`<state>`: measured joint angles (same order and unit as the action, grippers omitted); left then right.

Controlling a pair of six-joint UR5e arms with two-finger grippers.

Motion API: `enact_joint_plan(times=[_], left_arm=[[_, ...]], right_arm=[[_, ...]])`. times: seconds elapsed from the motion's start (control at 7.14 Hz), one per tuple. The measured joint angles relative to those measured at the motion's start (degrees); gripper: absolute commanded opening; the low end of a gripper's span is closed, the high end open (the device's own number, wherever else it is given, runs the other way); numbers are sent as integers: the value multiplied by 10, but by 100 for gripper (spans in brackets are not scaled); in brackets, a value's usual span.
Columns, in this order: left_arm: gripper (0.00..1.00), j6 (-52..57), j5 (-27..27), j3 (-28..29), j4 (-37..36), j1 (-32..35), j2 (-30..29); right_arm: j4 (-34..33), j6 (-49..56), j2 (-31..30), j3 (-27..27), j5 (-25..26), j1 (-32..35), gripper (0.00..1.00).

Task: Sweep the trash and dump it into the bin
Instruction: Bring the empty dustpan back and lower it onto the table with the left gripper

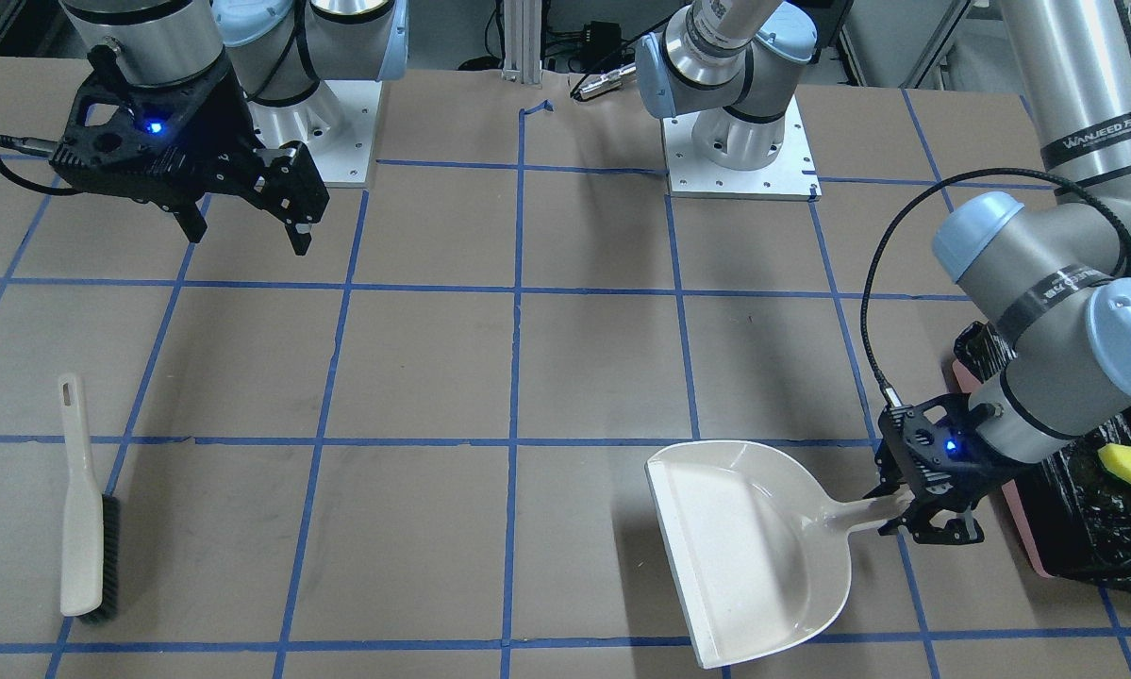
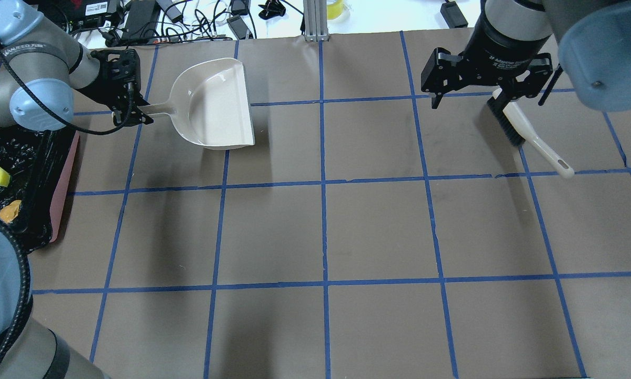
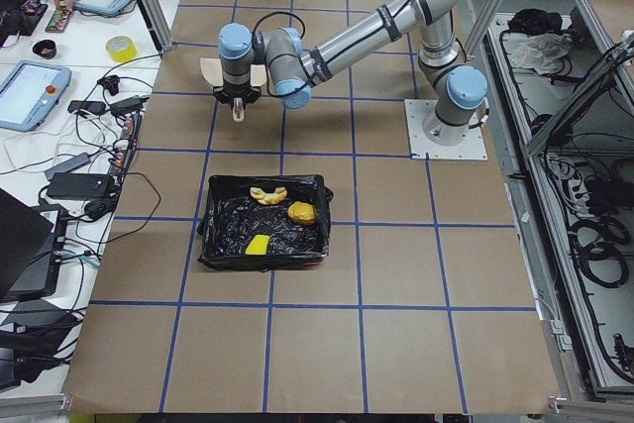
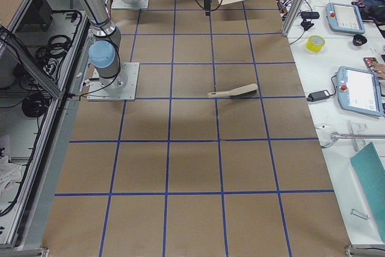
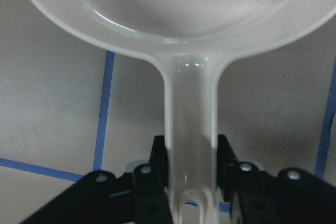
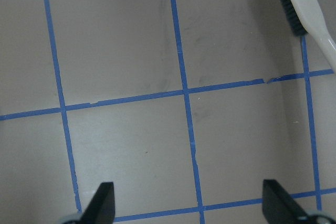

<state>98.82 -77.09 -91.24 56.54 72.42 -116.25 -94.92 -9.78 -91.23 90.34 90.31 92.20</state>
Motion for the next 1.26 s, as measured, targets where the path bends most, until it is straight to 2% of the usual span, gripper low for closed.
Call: enact_joint_plan(times=[1.26], left_arm=[[0,-30,0,43,-15,20,-63]], right_arm=[[1,1,0,-1,0,0,100]])
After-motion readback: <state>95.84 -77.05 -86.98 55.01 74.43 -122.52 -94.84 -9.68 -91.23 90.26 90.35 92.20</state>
